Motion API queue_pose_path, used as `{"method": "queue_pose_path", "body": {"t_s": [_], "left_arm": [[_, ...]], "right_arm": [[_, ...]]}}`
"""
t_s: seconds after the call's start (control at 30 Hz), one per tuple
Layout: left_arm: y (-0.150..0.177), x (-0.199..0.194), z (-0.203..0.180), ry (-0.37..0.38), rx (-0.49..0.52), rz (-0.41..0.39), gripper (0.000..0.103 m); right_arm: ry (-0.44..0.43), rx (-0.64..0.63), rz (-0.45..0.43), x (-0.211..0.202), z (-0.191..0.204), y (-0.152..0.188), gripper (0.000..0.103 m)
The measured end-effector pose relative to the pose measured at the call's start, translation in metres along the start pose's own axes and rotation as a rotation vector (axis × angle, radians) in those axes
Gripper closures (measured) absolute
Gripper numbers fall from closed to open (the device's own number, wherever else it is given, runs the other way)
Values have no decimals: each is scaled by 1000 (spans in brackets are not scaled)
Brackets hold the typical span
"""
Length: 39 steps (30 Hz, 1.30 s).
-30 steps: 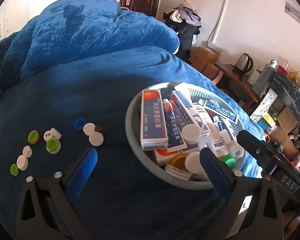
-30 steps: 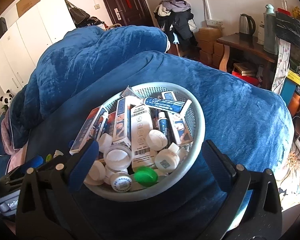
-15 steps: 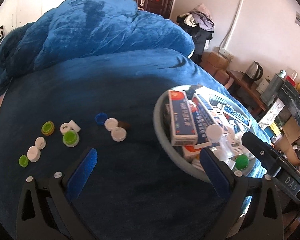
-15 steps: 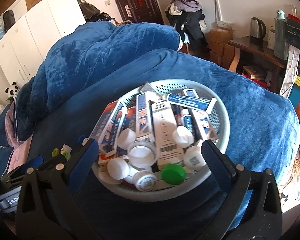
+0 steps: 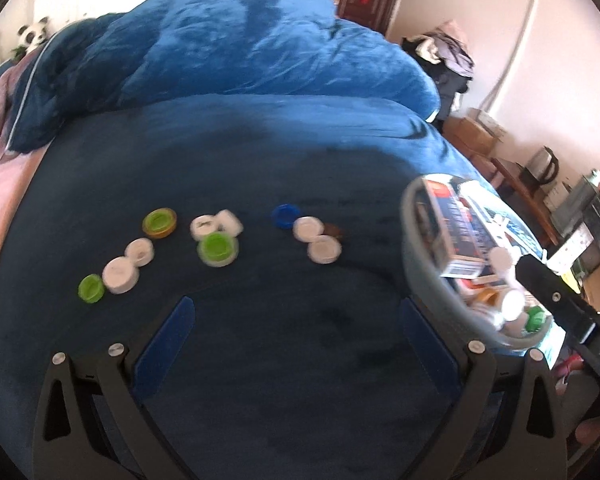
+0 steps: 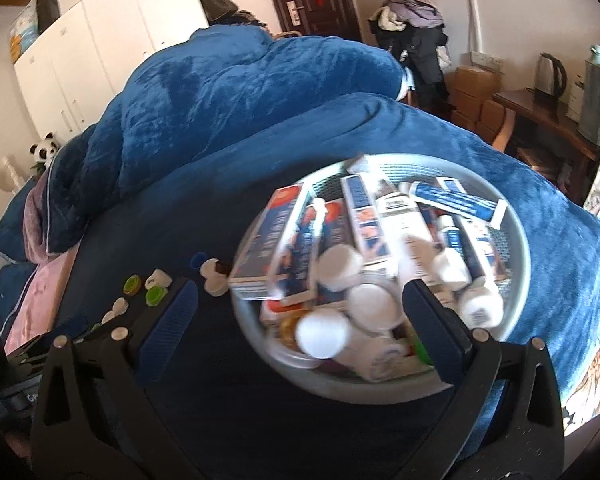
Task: Organize objects
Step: 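Move both open grippers back over the remaining caps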
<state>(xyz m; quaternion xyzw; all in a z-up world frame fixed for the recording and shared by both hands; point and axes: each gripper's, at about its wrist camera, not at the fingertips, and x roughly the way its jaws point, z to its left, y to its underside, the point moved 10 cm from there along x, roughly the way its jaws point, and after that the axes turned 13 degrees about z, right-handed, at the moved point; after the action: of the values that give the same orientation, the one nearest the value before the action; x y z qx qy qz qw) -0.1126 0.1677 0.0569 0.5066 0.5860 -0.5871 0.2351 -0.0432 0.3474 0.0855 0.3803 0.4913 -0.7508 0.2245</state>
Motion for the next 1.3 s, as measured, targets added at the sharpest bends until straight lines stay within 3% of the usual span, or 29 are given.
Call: {"method": "queue_pose_path", "body": {"t_s": [0.53, 0.87, 1.13, 1.2, 1.3], "left_arm": [[29, 6, 129, -96, -219, 17, 0], [37, 20, 183, -145, -328, 19, 0], [24, 43, 212, -209, -330, 5, 2], [21, 52, 215, -219, -317, 15, 4], [20, 66, 220, -215, -314, 41, 17]], "right_arm": [[-13, -248, 23, 27, 91, 18, 0], [-65, -345, 156, 74, 131, 49, 0], [-86, -371, 218, 95, 138, 67, 0], [-86, -366, 230, 98, 137, 68, 0], [-90, -364, 243, 101, 138, 70, 0]]}}
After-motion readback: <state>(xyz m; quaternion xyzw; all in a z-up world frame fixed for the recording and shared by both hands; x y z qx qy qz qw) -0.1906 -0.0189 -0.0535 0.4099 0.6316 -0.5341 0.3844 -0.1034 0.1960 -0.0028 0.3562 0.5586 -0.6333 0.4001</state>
